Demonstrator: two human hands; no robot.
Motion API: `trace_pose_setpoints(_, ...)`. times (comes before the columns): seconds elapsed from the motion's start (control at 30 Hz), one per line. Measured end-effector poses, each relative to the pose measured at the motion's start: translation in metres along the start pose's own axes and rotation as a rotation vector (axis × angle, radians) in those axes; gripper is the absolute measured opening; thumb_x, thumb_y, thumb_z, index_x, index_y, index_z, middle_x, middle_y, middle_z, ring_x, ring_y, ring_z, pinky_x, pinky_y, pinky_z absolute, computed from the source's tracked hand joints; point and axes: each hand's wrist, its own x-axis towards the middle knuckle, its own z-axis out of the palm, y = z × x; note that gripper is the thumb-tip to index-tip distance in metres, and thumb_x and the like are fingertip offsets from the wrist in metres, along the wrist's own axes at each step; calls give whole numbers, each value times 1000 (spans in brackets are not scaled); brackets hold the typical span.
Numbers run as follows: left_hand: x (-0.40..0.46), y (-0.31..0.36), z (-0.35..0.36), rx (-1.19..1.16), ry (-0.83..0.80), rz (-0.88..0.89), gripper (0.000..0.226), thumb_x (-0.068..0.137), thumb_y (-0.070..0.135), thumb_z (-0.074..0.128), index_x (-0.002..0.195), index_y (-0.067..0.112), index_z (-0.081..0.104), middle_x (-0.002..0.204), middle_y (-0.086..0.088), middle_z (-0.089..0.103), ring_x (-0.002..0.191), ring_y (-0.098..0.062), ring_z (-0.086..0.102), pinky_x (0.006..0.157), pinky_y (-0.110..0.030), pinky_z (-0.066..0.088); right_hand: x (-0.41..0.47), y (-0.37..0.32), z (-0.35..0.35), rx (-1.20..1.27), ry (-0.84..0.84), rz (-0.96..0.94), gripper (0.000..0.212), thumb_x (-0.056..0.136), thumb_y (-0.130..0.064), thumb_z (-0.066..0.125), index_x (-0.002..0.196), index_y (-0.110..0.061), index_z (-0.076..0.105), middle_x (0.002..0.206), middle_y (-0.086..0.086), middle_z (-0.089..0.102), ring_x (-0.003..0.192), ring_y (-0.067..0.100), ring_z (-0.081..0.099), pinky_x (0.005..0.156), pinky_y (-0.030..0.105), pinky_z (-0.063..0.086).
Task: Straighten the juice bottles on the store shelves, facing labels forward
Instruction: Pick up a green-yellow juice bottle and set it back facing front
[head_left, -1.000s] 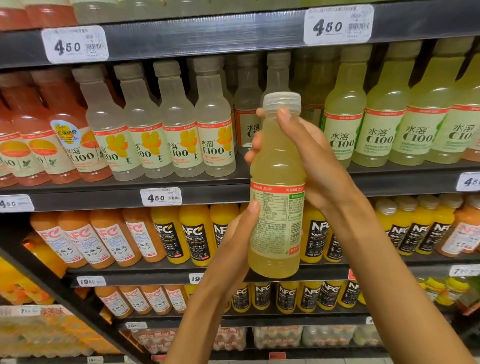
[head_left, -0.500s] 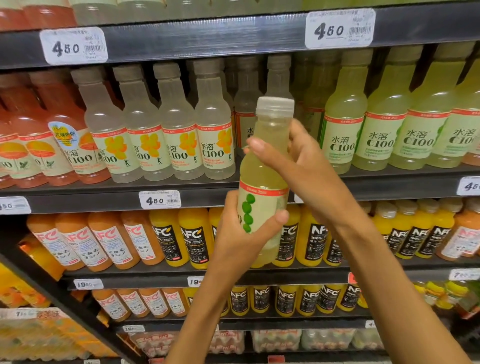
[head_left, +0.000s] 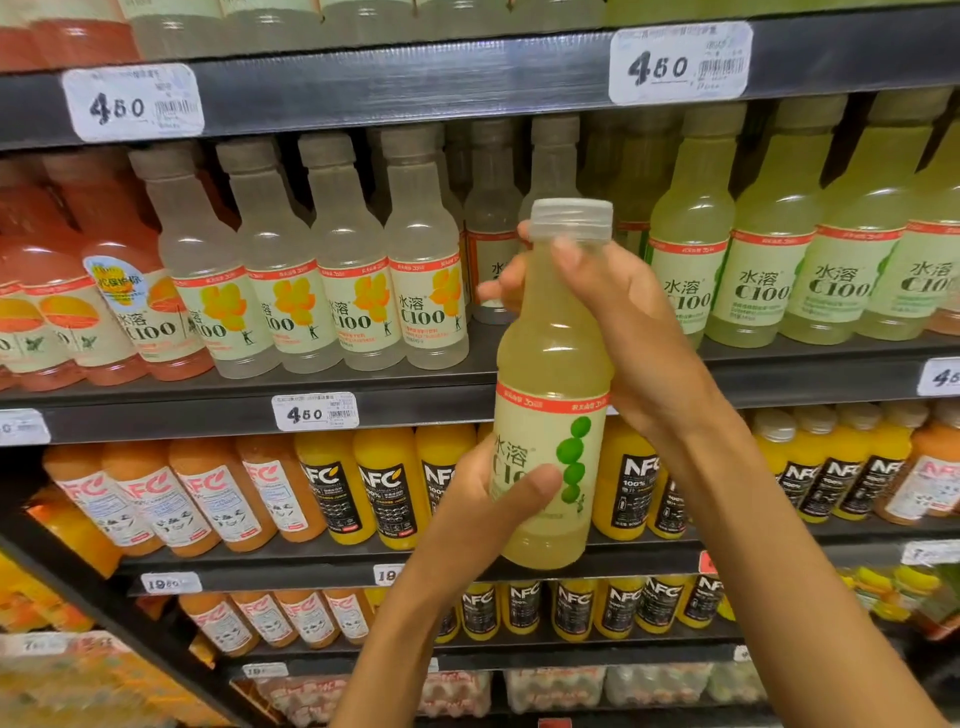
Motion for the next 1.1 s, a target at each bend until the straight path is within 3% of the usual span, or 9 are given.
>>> trace_pose_setpoints(0.13, 0, 7, 7, 50, 34, 37, 79, 50, 74, 70, 110, 26, 55, 102, 7, 72, 93, -11, 69, 70, -18, 54, 6, 1, -5, -7, 104, 68, 36, 91, -45, 46, 102, -12, 56, 75, 2, 66, 72, 19, 67, 60, 29, 55)
trace_pose_setpoints(0.27, -9, 6, 6, -18, -83, -55, 76, 55, 87, 54, 117, 44, 55, 112, 16, 69, 104, -3, 65, 86, -26, 55, 12, -1, -9, 248, 27, 173, 38, 94, -46, 46, 103, -10, 54, 73, 4, 60, 64, 18, 62, 59, 30, 52)
trace_pose_setpoints(0.4, -11, 9, 8, -81, -187, -116, 80, 57, 85, 57, 120, 36, 58, 118, 7, 68, 111, -12, 63, 91, -32, 53, 17, -6, -11, 482, -93, 231, 40, 95, -49, 39, 103, -12, 53, 74, 3, 59, 67, 16, 62, 64, 26, 52)
trace_pose_setpoints(0.53, -13, 15, 15, -34, -88, -77, 62, 71, 76, 50, 118, 36, 59, 113, 9, 70, 106, -11, 66, 89, -30, 54, 18, -7, -12, 224, 15, 200, 44, 98, -49, 36, 110, -10, 53, 83, 9, 68, 76, 22, 67, 69, 32, 56)
trace_pose_setpoints(0.63, -14, 18, 18, 20, -35, -44, 44, 80, 68, 44, 113, 40, 53, 102, 30, 67, 97, 10, 62, 74, -7, 50, 16, -6, -15, 59, 76, 201, 49, 98, -48, 36, 114, -7, 57, 83, 10, 69, 78, 24, 69, 70, 34, 56)
trace_pose_setpoints(0.7, -15, 16, 17, 66, -4, -60, 55, 73, 75, 32, 116, 48, 51, 106, 36, 63, 104, 17, 56, 87, -13, 46, 15, -6, -16, 120, 60, 228, 52, 99, -48, 36, 121, -4, 54, 83, 10, 67, 78, 24, 67, 70, 35, 55)
trace_pose_setpoints(0.8, -18, 10, 17, 50, 27, -112, 75, 66, 82, 29, 131, 49, 47, 128, 23, 57, 123, 3, 49, 110, -37, 36, 15, -5, -15, 285, 18, 263, 51, 99, -49, 35, 120, -5, 51, 80, 8, 62, 71, 21, 62, 67, 33, 52)
trace_pose_setpoints(0.97, -24, 11, 15, 12, 11, -102, 64, 72, 82, 36, 126, 51, 50, 117, 28, 62, 111, 9, 56, 96, -24, 45, 19, -7, -16, 379, 50, 284, 51, 98, -51, 36, 113, -6, 54, 78, 9, 61, 67, 21, 61, 67, 32, 51)
trace_pose_setpoints(1.1, -21, 10, 15, -65, 38, -79, 55, 75, 78, 35, 119, 52, 56, 115, 19, 67, 108, 2, 61, 89, -25, 49, 19, -8, -17, 163, 78, 229, 55, 99, -52, 30, 122, -8, 51, 90, 11, 71, 80, 24, 69, 70, 35, 54)
